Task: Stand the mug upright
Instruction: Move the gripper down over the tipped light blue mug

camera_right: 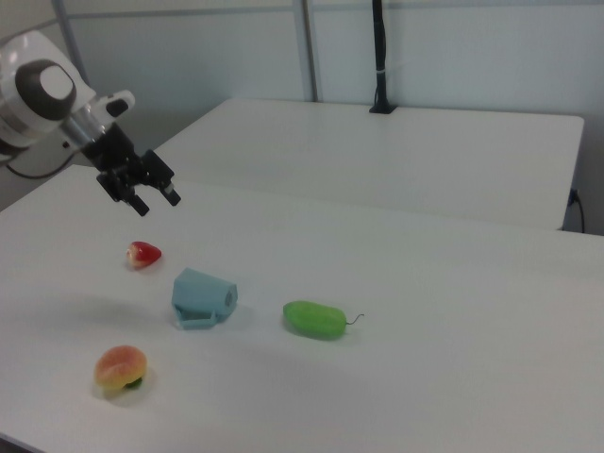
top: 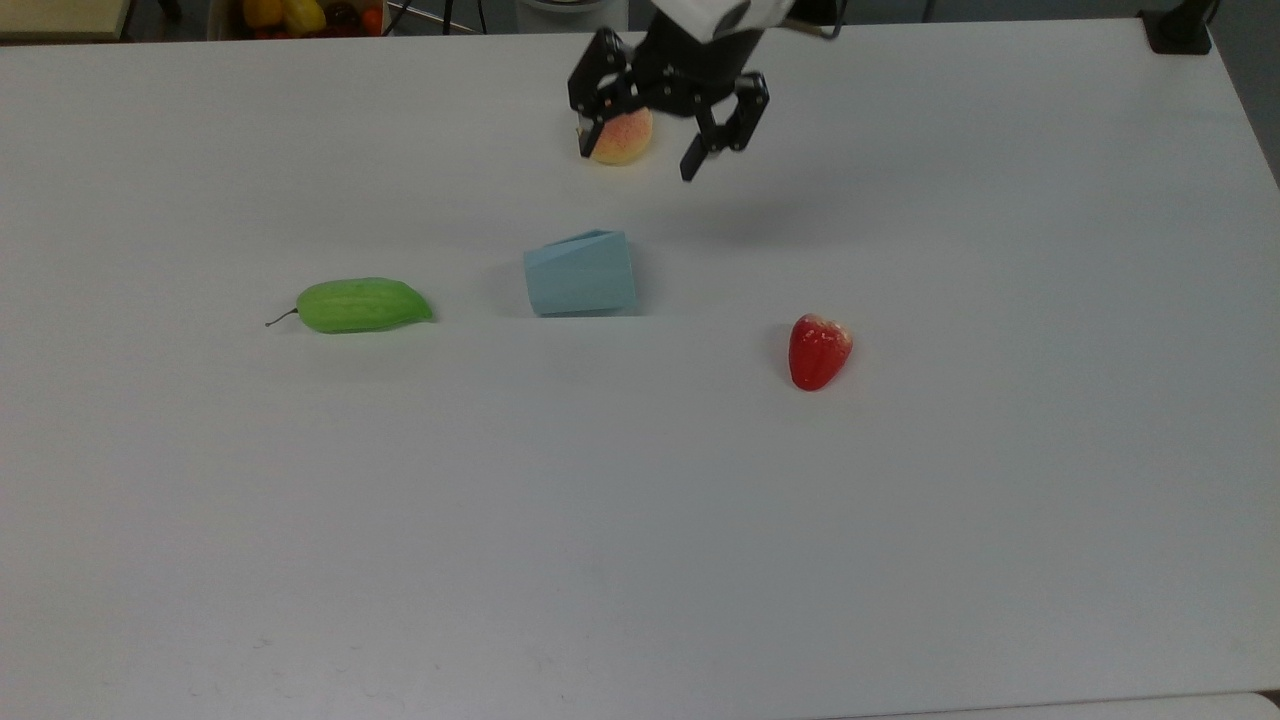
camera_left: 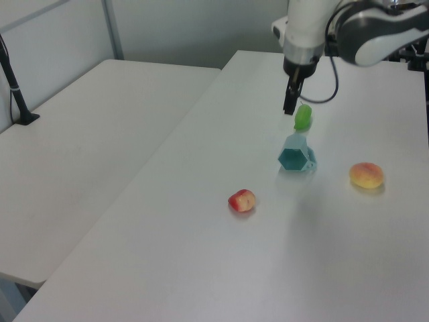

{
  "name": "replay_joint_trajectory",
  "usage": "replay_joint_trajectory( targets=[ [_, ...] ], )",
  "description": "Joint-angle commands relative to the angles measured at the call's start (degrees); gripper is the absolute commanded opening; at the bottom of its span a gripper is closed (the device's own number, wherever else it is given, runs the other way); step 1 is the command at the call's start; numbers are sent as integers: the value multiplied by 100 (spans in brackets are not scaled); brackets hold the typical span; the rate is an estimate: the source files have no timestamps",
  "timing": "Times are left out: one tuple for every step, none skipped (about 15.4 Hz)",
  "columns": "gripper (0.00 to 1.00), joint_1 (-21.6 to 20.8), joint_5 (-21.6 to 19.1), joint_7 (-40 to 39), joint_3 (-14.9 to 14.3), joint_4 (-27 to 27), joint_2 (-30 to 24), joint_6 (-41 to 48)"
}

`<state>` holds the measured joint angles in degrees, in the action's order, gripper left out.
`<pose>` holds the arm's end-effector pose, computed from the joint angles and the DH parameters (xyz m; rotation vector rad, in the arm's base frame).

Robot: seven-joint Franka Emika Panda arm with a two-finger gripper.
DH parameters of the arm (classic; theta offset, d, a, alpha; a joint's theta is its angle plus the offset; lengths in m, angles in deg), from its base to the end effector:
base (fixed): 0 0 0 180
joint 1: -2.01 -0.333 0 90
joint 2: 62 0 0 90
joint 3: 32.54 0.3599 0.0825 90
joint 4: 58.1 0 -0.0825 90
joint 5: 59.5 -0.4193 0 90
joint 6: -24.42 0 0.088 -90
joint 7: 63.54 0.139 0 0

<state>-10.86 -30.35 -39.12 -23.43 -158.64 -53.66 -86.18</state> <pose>0.6255 0.1952 0.4951 2.7153 0.1763 0.2901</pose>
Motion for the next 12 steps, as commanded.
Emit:
replay_joint_trajectory(
  targets=[
    [100, -32, 704, 843, 73, -386, 229, -348],
    [100, -32, 889, 1028, 99, -448, 352, -348],
    [100, -32, 1038, 1186, 134, -474, 457, -365],
    [100, -32, 1110, 1310, 152, -483, 537, -400],
    [100, -23, 1119, 1363, 161, -483, 607, -410],
    [100, -23, 1128, 1364, 161, -492, 686, -410],
    [100, -23, 1145, 1364, 161, -562, 748, -410],
    [100, -23, 1198, 1373, 161, -623, 783, -410],
    [100, -23, 1276, 1373, 161, -694, 827, -418],
    [100, -23, 1356, 1373, 161, -720, 888, -418],
    [100, -14, 1400, 1381, 161, -747, 898, -418],
    [100, 12, 1479, 1373, 161, -773, 924, -410]
  ],
)
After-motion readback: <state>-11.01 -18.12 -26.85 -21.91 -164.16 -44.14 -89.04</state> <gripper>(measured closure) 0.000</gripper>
